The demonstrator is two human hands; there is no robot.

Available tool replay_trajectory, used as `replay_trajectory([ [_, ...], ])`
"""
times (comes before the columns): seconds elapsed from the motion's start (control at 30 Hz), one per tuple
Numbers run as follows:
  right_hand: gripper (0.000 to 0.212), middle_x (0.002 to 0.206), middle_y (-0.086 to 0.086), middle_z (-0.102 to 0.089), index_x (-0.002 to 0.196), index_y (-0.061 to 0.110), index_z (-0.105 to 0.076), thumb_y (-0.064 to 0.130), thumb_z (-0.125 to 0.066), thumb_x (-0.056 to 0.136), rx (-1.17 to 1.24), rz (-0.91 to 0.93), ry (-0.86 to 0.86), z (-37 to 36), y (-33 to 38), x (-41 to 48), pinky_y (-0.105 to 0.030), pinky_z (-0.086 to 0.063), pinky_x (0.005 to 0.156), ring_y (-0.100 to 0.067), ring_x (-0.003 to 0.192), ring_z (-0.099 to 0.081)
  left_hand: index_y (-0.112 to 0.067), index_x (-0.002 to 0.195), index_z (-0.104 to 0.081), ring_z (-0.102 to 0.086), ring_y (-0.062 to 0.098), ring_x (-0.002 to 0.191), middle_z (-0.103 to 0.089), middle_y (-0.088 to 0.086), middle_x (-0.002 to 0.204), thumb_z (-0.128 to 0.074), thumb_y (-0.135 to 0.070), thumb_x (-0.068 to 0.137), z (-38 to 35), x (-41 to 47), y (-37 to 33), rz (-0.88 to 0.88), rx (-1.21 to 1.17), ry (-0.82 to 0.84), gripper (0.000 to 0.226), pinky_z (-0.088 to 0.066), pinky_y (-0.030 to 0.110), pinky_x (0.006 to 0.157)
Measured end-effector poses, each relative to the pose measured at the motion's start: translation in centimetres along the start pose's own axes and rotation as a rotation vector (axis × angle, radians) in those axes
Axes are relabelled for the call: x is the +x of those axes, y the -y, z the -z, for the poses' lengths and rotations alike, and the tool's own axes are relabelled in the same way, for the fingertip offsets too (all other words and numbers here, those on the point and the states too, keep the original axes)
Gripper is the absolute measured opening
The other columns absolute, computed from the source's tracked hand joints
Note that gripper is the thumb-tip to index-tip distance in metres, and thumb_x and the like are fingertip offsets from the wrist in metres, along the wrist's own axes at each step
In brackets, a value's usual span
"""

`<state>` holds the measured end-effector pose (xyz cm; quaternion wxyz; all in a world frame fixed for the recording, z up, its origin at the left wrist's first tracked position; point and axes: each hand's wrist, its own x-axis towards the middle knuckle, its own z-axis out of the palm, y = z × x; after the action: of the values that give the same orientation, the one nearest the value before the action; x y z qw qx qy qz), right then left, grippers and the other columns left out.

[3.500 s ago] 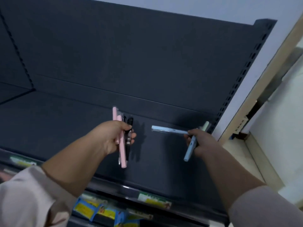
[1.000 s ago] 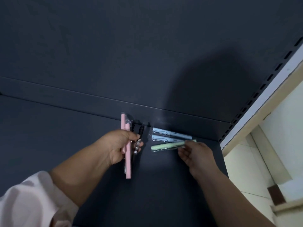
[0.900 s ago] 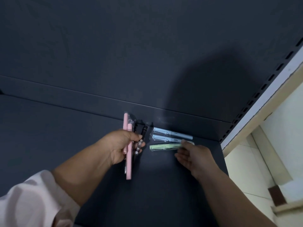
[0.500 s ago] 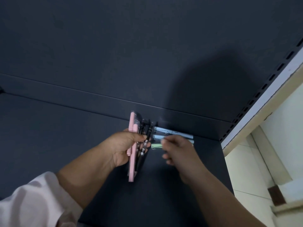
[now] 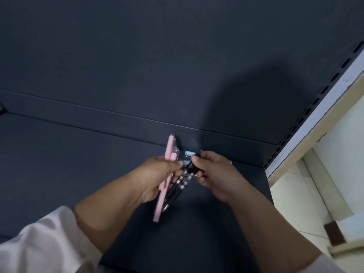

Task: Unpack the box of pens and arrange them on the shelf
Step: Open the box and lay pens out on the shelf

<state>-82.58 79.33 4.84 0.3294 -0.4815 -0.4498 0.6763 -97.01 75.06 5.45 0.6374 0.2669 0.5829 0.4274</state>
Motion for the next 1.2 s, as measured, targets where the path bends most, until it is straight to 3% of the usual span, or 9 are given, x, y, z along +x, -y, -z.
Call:
replay_trajectory([
  [0.23,0.014,0.067,-0.002,-0.055,0.079,0.013,-0.056,0.009,-0.061,0.091,0.010,0.004,-0.179,6.0,0.7,-1.4,-0.014,-0.036,0.040,-0.005,0.048,-0.042,-0.016,0.079,-0.059,-0.049,0.014,0.069,-0.057,0.000,0.076,-0.058,-0.038,0.092,-1.5,1.7,1.5,0.101,0.086,-0.228,0.025,-0.043,0.030,0.082],
  [0.33,0.012,0.068,-0.002,-0.055,0.080,0.012,-0.057,0.010,-0.062,0.090,-0.014,0.012,-0.202,7.8,0.4,-1.9,-0.015,-0.037,0.040,-0.005,0.049,-0.043,-0.018,0.075,-0.053,-0.046,0.012,0.058,-0.050,-0.001,0.065,-0.054,-0.046,0.092,-3.0,1.3,1.8,0.169,-0.013,-0.195,0.033,-0.038,0.023,0.053],
  [0.47,0.009,0.065,0.000,-0.056,0.082,0.011,-0.059,0.012,-0.064,0.089,-0.080,0.027,-0.201,9.3,0.0,-2.3,-0.015,-0.038,0.041,-0.005,0.048,-0.044,-0.010,0.096,-0.057,-0.057,0.020,0.070,-0.058,0.008,0.087,-0.050,-0.055,0.091,-4.0,0.2,2.2,0.227,0.200,-0.174,0.046,-0.046,0.028,0.052],
  [0.57,0.008,0.066,0.000,-0.057,0.084,0.012,-0.060,0.014,-0.064,0.090,-0.131,0.024,-0.199,10.0,-0.1,-2.4,-0.016,-0.038,0.040,-0.005,0.048,-0.044,-0.011,0.095,-0.060,-0.056,0.021,0.063,-0.057,0.007,0.080,-0.052,-0.030,0.093,-3.4,-0.6,2.6,0.058,0.697,-0.279,0.021,-0.046,0.024,0.054],
  [0.67,0.011,0.067,-0.003,-0.052,0.086,0.015,-0.055,0.020,-0.055,0.096,-0.180,0.022,-0.222,10.1,0.1,-2.5,-0.019,-0.035,0.040,-0.009,0.047,-0.042,-0.014,0.111,-0.056,-0.059,0.026,0.097,-0.058,0.009,0.107,-0.043,-0.012,0.090,-2.3,-0.9,4.0,-0.257,1.243,-0.393,0.025,-0.043,0.027,0.076],
  [0.77,0.019,0.070,-0.005,-0.042,0.083,0.016,-0.048,0.027,-0.044,0.099,-0.325,0.025,-0.289,9.8,0.2,-2.4,-0.024,-0.034,0.052,-0.016,0.057,-0.041,-0.022,0.119,-0.054,-0.047,0.029,0.109,-0.046,0.006,0.115,-0.046,-0.011,0.086,-1.4,-0.9,5.2,-0.495,1.347,-0.423,0.036,-0.045,0.034,0.090],
  [0.93,0.011,0.081,-0.009,-0.043,0.098,0.013,-0.043,0.017,-0.034,0.101,-0.093,-0.111,-0.138,7.1,-0.3,-2.5,-0.040,-0.056,0.065,-0.023,0.058,-0.057,-0.027,0.118,-0.058,-0.037,0.022,0.109,-0.044,-0.001,0.126,-0.046,-0.009,0.087,-0.4,-0.3,5.2,-0.502,1.545,-0.356,0.037,-0.044,0.033,0.091],
  [1.03,0.014,0.076,-0.009,-0.044,0.084,0.012,-0.042,0.009,-0.036,0.096,-0.337,-0.067,0.007,5.5,-0.9,-2.5,-0.026,-0.044,0.046,-0.018,0.048,-0.045,-0.030,0.112,-0.059,-0.035,0.021,0.116,-0.046,-0.005,0.124,-0.051,-0.019,0.090,0.6,-0.4,5.1,-0.513,1.616,-0.360,0.026,-0.043,0.032,0.088],
  [1.2,0.028,0.069,0.004,-0.053,0.075,0.019,-0.047,0.034,-0.072,0.077,-1.199,0.188,0.107,4.4,-2.3,-2.1,-0.027,-0.036,0.056,-0.014,0.061,-0.050,-0.027,0.099,-0.060,-0.045,0.020,0.105,-0.056,-0.003,0.109,-0.053,-0.034,0.092,1.8,-1.0,4.6,-0.438,1.649,-0.414,0.012,-0.037,0.030,0.082],
])
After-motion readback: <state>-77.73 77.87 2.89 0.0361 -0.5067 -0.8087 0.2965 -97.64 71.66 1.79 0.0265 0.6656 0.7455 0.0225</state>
